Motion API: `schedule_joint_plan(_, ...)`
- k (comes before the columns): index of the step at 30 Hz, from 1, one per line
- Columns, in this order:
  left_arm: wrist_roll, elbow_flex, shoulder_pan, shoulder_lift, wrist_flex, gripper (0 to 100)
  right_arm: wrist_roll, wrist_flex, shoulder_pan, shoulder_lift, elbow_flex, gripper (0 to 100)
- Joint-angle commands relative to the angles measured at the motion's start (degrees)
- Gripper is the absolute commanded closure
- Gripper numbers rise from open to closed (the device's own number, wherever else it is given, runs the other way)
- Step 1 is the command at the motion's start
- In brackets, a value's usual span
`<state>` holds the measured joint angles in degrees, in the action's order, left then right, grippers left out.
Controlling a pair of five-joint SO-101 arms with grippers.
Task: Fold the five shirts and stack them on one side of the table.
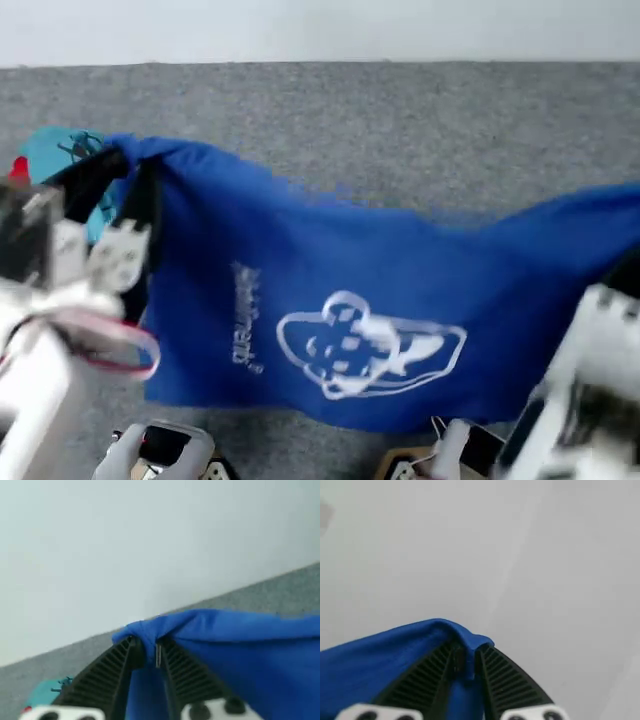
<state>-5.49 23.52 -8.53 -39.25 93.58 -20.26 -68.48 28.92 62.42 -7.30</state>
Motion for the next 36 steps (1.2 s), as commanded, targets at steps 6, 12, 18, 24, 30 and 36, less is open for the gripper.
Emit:
schedule_joint_plan(6,0.18,-21.93,1.58,-0.09,-19.52,99,-3.78,10.15,-8.22,-14.37,14.86,98.9)
schedule_joint_plan(12,0.44,-39.69,7.21,4.57,-40.70,99,-4.92,18.68,-14.29,-25.71,20.04,98.9)
schedule_joint_plan(18,0.53,-41.80,7.21,20.13,-59.16,99,-0.70,26.77,-15.25,-38.29,14.07,98.9)
schedule_joint_plan(24,0.26,-30.20,7.74,37.45,-61.63,99,2.73,28.26,-15.52,-53.85,0.79,98.9)
schedule_joint_plan(30,0.18,-10.07,9.76,52.66,-58.73,99,2.81,28.70,-17.98,-72.57,-18.02,98.9)
schedule_joint_plan(36,0.18,14.46,12.04,67.43,-45.01,99,3.78,22.55,-20.53,-88.48,-42.46,98.9)
